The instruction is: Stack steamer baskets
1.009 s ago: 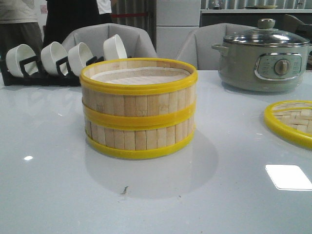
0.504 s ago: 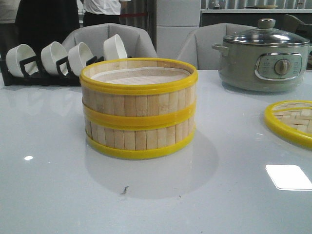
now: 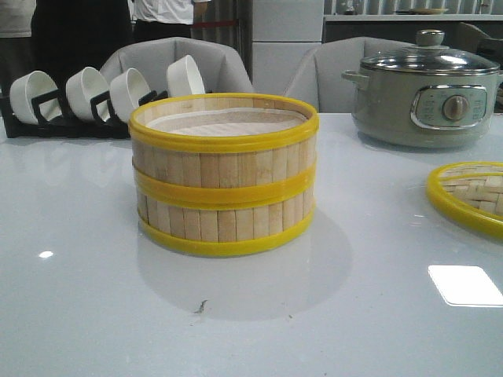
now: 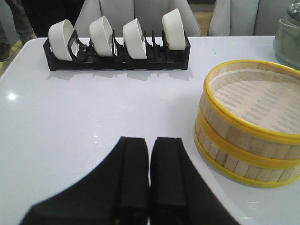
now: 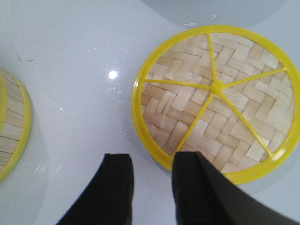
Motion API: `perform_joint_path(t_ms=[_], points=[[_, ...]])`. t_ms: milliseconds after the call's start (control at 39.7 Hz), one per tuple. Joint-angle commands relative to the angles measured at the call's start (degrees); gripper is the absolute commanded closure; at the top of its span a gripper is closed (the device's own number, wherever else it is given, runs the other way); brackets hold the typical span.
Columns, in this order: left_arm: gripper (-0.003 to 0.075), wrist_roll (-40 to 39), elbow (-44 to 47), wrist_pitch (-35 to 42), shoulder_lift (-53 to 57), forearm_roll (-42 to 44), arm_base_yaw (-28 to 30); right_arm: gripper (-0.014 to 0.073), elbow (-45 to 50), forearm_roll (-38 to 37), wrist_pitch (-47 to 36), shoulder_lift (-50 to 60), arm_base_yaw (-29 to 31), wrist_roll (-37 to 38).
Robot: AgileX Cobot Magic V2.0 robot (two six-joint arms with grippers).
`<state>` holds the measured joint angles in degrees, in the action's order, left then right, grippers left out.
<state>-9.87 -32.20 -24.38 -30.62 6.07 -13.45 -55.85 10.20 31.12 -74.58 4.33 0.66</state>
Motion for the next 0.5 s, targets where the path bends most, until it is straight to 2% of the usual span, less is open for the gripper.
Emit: perform_joint_path(t_ms=[0, 277, 479], points=[[0.0622, -0.5, -1.7, 4.7, -0.1, -0.1, 0.0, 0.0281, -1.8, -0.4, -3.8, 0.1, 1.0, -0.7], [0.0622, -0.5, -1.7, 4.7, -0.1, -0.1, 0.0, 0.0281, -8.5, -0.9, 0.6, -6.4, 3.2, -0.7], [0.0622, -0.5, -1.7, 4.7, -0.1, -0.1, 0.0, 0.0286, -11.3, -2.7, -0.4, -8.4, 3.2, -0.7]])
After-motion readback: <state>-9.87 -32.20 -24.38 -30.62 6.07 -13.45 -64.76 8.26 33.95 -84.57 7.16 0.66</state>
